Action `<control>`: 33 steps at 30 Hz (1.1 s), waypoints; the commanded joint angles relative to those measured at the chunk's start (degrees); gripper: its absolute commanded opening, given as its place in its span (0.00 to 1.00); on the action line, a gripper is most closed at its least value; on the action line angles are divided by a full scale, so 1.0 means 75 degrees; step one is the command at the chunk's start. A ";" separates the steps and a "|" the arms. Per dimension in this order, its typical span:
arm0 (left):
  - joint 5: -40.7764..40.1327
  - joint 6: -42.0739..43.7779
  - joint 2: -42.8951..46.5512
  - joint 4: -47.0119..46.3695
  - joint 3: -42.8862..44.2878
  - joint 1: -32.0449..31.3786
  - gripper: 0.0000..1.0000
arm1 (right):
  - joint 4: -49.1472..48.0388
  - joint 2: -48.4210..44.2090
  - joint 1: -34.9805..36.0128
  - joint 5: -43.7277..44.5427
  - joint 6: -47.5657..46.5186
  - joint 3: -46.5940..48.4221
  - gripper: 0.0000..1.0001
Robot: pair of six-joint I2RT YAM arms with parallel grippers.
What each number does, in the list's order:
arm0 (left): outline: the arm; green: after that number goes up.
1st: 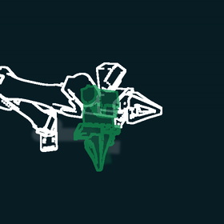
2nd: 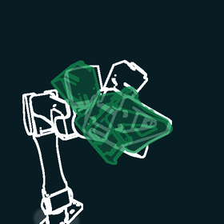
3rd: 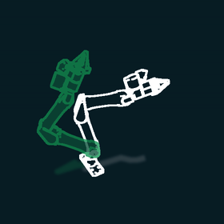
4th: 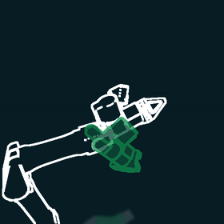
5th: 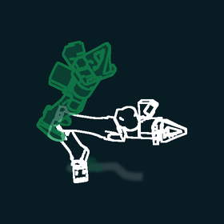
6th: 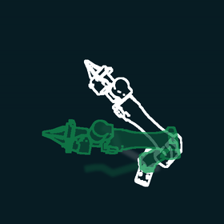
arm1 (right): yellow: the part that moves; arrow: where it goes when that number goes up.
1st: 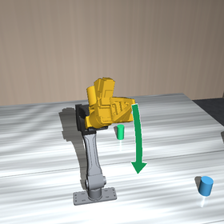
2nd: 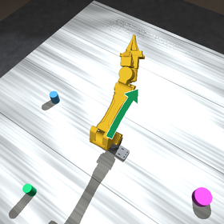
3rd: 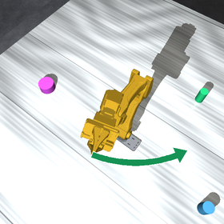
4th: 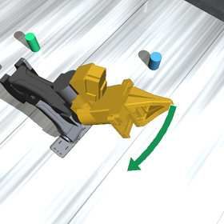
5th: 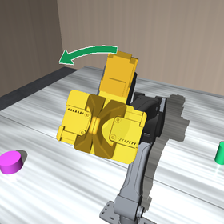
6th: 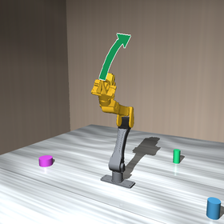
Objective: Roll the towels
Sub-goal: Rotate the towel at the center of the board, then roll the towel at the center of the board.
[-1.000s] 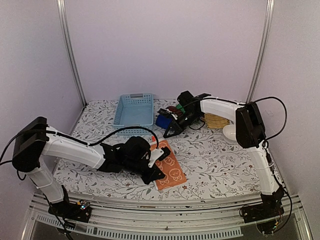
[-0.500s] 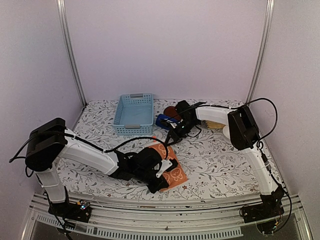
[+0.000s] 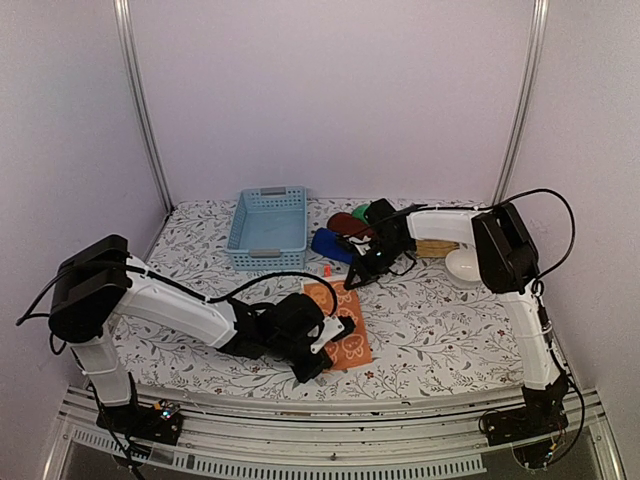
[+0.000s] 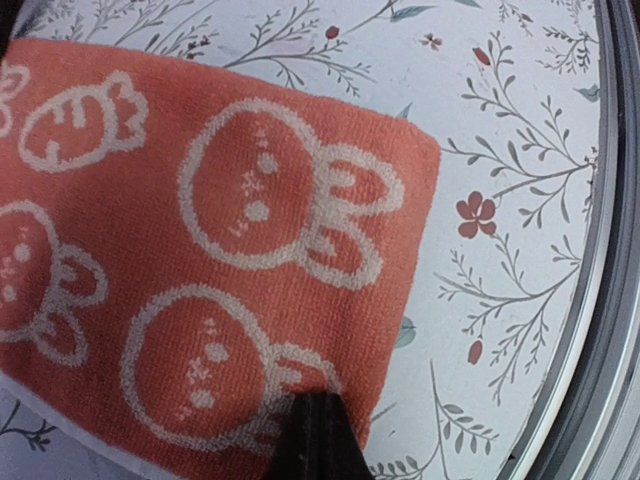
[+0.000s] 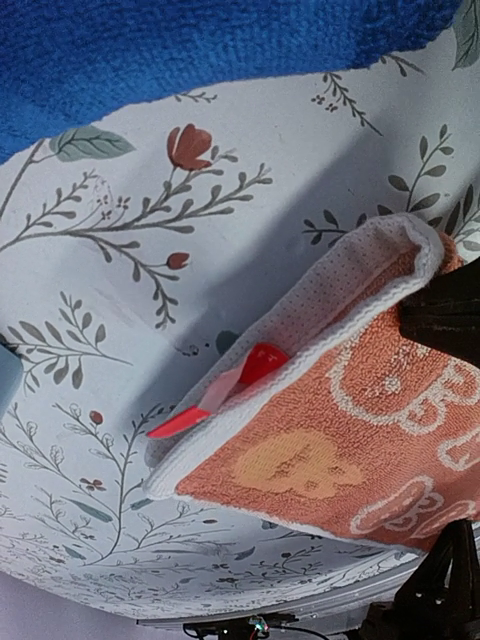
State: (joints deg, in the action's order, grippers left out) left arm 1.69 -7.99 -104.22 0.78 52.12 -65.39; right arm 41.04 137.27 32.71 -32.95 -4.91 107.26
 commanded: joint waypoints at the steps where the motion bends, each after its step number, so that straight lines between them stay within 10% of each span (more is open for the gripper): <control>1: -0.0296 0.0222 0.0102 -0.0032 -0.0154 0.0118 0.00 | 0.0441 0.0183 -0.0189 0.1306 0.0017 -0.0493 0.03; 14: -0.0925 0.0471 0.1518 -0.0139 -0.0278 0.0180 0.09 | 0.0538 -0.2155 -0.0211 -0.0258 -0.0975 -0.0934 0.25; 24: -0.1340 0.1004 0.3840 -0.0497 -0.1648 0.0174 0.63 | -0.0738 -0.5828 -0.0372 0.0085 -0.2036 -0.3355 0.36; 26: -0.1154 0.1308 0.4105 -0.0919 -0.2036 0.0176 0.63 | -0.1443 -0.6677 -0.0377 0.0098 -0.2202 -0.4162 0.50; 29: -0.0824 0.1745 0.4156 -0.1660 -0.2504 0.0179 0.63 | -0.2514 -0.7608 -0.0381 -0.0415 -0.2329 -0.5571 0.96; 33: -0.0655 0.1877 0.3722 -0.1672 -0.2377 0.0188 0.61 | -0.1994 -0.7465 -0.0388 -0.2244 -0.3281 -0.6011 0.97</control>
State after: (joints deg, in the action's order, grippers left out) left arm -5.41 2.72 -73.91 -7.33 33.89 -64.49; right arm 26.87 78.37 29.93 -37.52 -22.37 65.25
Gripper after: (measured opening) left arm 0.619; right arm 0.986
